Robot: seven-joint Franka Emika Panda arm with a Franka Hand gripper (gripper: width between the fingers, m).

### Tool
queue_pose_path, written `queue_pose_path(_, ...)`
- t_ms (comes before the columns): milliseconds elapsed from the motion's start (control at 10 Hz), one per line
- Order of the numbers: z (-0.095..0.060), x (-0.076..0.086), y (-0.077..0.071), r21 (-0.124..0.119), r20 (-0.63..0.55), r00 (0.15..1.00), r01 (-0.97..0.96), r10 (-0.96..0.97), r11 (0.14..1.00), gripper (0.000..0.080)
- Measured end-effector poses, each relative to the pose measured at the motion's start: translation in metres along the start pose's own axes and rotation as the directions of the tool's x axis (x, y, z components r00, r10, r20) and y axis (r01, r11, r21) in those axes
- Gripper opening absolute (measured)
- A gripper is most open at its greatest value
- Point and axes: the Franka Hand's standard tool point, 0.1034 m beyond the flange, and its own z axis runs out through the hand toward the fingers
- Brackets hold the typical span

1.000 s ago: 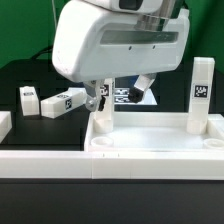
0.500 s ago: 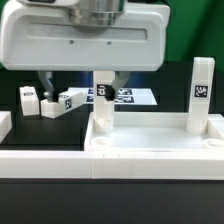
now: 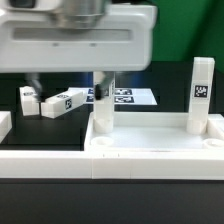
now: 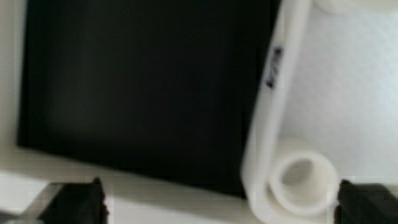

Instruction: Assemble desk

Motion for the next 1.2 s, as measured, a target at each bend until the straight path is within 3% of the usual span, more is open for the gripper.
queue_pose_path(100, 0.009, -0.019, 0.013, 0.023, 0.004, 0.999, -0.033, 0.033, 0.999, 0.0648)
queue_pose_path(200, 0.012, -0.027, 0.019, 0.025, 0.014, 0.999, -0.047, 0.047, 0.999, 0.0648)
queue_pose_path(300, 0.012, -0.024, 0.013, 0.017, 0.012, 0.999, -0.041, 0.041, 0.999, 0.0648)
queue_pose_path(700, 0.013, -0.025, 0.015, 0.018, 0.014, 0.999, -0.043, 0.042, 0.999, 0.0648)
queue_pose_path(800, 0.019, -0.037, 0.022, 0.052, 0.013, 0.994, -0.112, 0.111, 0.992, 0.0648)
queue_pose_path(1000, 0.036, -0.078, 0.036, 0.079, 0.052, 0.982, -0.185, 0.181, 0.980, 0.0648)
queue_pose_path(1200, 0.036, -0.076, 0.036, 0.077, 0.050, 0.982, -0.185, 0.181, 0.980, 0.0648)
